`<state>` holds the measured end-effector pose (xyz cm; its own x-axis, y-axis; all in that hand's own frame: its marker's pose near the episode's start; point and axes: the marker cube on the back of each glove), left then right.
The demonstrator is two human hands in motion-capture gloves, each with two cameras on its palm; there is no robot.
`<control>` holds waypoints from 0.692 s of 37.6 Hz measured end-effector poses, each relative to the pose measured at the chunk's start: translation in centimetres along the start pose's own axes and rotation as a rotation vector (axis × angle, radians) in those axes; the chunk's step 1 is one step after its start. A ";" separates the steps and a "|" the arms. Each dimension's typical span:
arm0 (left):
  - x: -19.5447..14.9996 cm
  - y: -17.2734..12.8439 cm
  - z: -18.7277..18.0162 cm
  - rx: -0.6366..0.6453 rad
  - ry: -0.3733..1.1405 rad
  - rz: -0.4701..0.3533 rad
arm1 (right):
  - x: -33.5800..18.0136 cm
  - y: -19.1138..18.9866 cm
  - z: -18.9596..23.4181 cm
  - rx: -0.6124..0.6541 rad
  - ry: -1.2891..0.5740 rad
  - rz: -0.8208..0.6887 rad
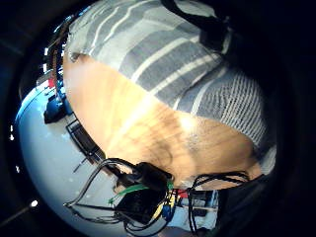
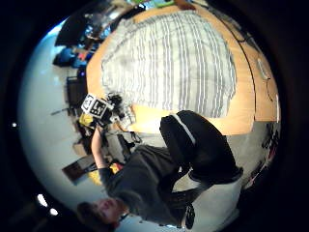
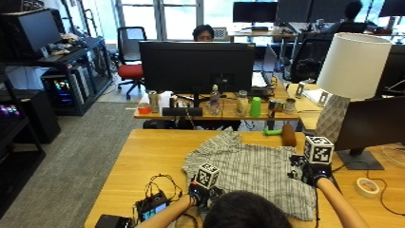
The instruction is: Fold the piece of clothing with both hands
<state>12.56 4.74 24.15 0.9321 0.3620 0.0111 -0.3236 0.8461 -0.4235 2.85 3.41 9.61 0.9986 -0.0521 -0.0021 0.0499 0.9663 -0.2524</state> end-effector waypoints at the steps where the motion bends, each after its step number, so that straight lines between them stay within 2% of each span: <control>1: 0.1 -0.3 -0.2 0.028 -0.001 0.009 | -0.1 0.0 0.1 0.000 0.000 0.000; 10: 1.1 -2.6 -2.4 0.334 -0.069 0.069 | -0.2 -0.1 1.3 -0.033 0.009 -0.008; 16: 0.5 -3.9 -4.0 0.386 -0.093 0.073 | 0.1 -0.4 1.8 -0.045 0.012 -0.012; 23: -0.4 -3.6 -8.7 0.461 -0.109 0.067 | 0.4 0.0 2.1 -0.055 0.021 -0.025; 26: -1.6 -6.6 -10.6 0.492 -0.116 0.045 | 0.3 0.1 2.2 -0.053 0.021 -0.033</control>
<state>14.88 -5.55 17.35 0.9003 0.4198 0.1152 -0.4274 0.9026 0.0506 3.18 4.05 11.70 0.9959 -0.0894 -0.0133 0.0812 0.9493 -0.3038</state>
